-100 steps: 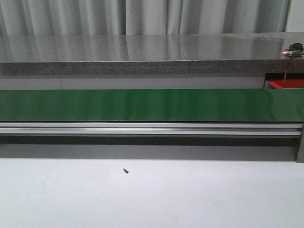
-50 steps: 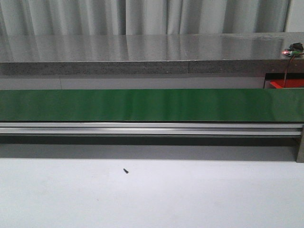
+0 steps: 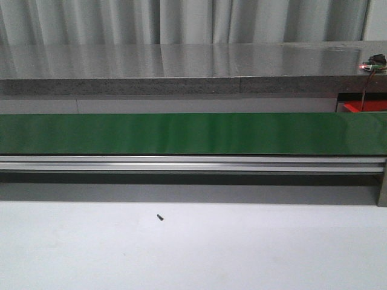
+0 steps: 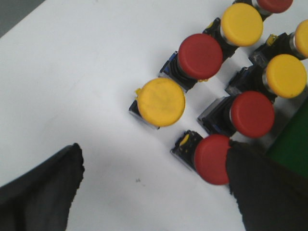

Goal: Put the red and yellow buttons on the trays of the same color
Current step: 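Move the left gripper over the cluster of red and yellow buttons, then grasp a yellow button with the left gripper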

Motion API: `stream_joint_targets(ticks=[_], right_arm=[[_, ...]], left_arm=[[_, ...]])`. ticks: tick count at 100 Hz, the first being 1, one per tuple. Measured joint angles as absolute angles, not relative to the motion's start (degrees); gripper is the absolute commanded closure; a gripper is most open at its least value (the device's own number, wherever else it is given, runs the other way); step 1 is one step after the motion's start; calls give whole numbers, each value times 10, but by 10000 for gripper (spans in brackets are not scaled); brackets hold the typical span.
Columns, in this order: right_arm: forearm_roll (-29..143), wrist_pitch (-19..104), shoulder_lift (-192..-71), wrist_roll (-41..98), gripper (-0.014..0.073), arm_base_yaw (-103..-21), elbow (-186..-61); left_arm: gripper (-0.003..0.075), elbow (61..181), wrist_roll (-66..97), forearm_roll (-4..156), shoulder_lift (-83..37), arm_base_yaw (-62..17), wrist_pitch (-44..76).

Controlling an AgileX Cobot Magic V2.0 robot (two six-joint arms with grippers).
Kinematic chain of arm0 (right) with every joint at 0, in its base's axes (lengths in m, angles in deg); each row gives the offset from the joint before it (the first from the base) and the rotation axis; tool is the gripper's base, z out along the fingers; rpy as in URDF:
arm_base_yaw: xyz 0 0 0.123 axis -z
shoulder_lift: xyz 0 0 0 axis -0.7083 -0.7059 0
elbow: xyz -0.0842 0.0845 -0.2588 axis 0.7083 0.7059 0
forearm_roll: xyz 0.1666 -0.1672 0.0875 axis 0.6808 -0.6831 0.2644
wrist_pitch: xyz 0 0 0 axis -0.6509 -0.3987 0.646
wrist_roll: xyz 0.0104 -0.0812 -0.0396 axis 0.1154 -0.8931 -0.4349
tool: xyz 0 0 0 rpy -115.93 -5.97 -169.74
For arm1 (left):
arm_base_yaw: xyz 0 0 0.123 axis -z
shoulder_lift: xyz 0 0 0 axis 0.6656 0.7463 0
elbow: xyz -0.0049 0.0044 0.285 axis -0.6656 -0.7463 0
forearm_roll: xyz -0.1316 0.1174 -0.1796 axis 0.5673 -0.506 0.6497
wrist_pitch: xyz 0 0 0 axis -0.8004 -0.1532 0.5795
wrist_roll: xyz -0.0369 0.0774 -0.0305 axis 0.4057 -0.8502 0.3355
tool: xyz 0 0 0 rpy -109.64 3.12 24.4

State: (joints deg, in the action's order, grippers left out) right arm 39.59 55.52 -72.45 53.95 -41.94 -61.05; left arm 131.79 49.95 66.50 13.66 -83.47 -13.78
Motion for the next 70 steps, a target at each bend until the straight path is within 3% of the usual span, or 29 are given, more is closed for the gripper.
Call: stream_joint_targets(ticks=[30, 70], right_arm=[[396, 555, -724, 539, 661, -419, -610], [396, 555, -724, 539, 661, -419, -610]], left_arm=[[134, 1395, 499, 683, 232, -835, -177], [134, 1405, 499, 685, 278, -835, -182]])
